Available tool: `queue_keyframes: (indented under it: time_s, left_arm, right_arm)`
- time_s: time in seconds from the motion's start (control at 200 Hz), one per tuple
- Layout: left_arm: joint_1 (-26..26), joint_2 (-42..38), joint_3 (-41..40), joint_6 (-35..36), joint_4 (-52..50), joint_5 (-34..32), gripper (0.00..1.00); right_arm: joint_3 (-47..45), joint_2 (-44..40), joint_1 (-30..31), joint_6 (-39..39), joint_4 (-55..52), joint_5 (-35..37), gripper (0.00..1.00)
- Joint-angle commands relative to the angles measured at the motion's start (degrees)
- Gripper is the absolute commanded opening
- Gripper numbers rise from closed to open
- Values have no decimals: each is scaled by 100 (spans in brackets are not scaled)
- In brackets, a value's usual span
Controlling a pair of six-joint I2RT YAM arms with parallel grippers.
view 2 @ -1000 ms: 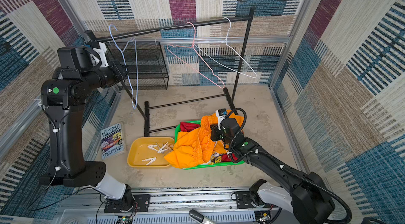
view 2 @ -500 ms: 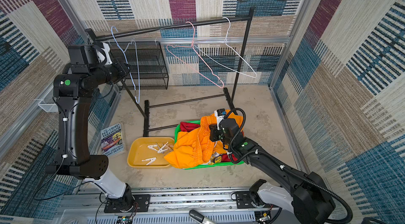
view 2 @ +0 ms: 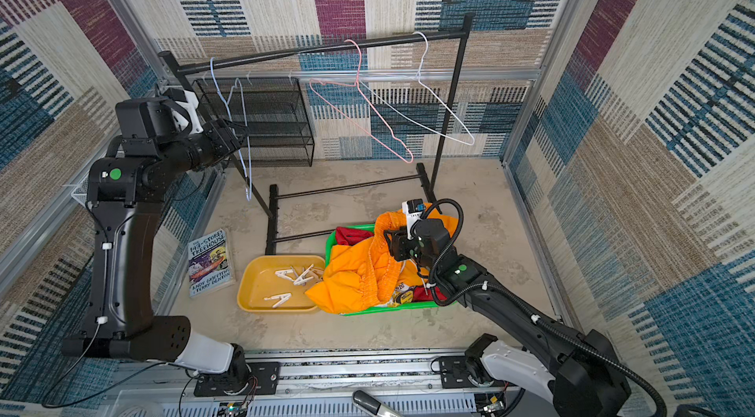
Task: Remove the clothespins securing shorts to the hanger
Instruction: Place the hanger on the clothesline, then reset both arms
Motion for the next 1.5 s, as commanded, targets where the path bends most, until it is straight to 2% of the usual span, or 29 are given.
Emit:
queue_keyframes:
  time_s: [0.0,0.04,0.08,0.145,0.205,0.296,0.371,0.521,0.611,0.696,0.801,0.847,0.927,1.072,1.167,1.252,1.287,1.358,1.418,1.498]
  left_arm:
    - [4,-499,-654,209,599,96,76]
    - [4,-746,-1001,277,722,93,82]
    - [4,-996,-1347,372,840,79,96]
    - [5,-1413,-1957,535,1063,65,100]
    - [4,-1803,-2568,681,1308,130,99]
    - [4,-2406,-3539,811,1631,119,99]
    - [4,-3007,-4444,900,1975,-109,99]
    - [4,-4239,-5940,1107,2555,-1012,99]
    - [4,-4604,-6557,897,2653,-1478,99]
    - [4,-4873,-7259,572,2825,-2205,99]
    - [6,-5049,-8166,433,3504,-2702,99]
    - [6,-5031,-8508,454,3833,-2845,99]
    - [6,-4852,-9048,739,4534,-2918,99]
    - [36,-4195,-9715,1197,5668,-3081,99]
    - [39,-3465,-9617,1282,5891,-3336,99]
    - [40,-2843,-9629,1549,6545,-3151,100]
    - [39,-2645,-9482,1677,6459,-3109,100]
    - [39,-2130,-9574,2015,7266,-2937,99]
    - [43,-1702,-9555,2238,7453,-2736,99]
    - [48,-1291,-9801,2312,8235,-2775,100]
  right_arm:
    - [171,-229,2,-175,-122,374,72]
    - [260,-322,2,-239,-205,445,78]
    - [342,-423,2,-284,-248,516,84]
    - [466,-565,2,-397,-325,703,93]
    - [627,-660,-11,-525,-407,1037,100]
    - [869,-643,-243,-658,-455,1329,99]
    - [912,-605,-680,-658,-310,1410,99]
    - [579,-657,-1529,-586,231,1579,99]
    - [198,-651,-1912,-473,692,1769,99]
    - [-248,-568,-2225,-391,1250,1965,99]
    - [-756,-340,-2480,-712,1945,2282,99]
    - [-1044,-271,-2562,-916,2341,2398,99]
    - [-1591,-155,-2773,-1091,3204,2186,99]
    - [-2411,339,-2827,-1598,4723,2013,99]
    - [-2704,834,-2834,-1812,5514,1944,99]
    - [-2904,1281,-2837,-1961,6185,1879,99]
    - [-2889,1417,-2837,-1998,6298,1883,99]
    - [-2869,1591,-2865,-2058,6569,1744,99]
    - [-2769,1783,-2912,-2116,6678,1626,99]
    - [-2619,2007,-3009,-2151,6758,1439,99]
